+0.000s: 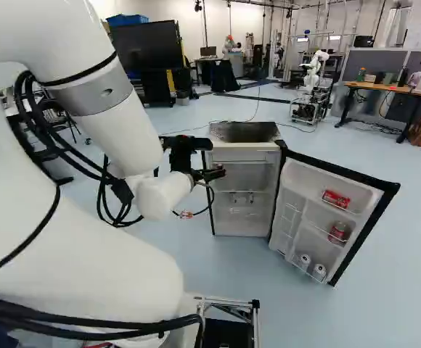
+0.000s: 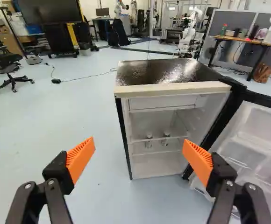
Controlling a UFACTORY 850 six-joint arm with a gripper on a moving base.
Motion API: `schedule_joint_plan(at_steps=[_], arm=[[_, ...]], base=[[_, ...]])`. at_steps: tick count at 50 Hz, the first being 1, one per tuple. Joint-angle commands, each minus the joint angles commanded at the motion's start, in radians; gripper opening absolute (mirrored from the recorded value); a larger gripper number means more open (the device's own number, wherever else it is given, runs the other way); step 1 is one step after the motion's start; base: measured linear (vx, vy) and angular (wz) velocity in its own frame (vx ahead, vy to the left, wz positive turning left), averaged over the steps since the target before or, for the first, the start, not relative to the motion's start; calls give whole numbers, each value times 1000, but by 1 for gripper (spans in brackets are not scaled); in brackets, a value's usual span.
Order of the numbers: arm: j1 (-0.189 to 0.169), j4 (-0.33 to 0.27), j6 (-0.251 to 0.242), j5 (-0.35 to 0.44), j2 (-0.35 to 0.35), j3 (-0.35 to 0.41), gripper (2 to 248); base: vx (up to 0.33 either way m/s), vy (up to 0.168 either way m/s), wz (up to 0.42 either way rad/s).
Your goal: Grab a drink from the fridge
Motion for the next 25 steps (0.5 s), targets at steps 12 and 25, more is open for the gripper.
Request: schedule_joint_plan(at_steps=[12,25], arm=[[38,3,-4,-16,36,16,247],[61,5,-7,-25,58,26,247]], base=[[0,0,0],[0,0,0]])
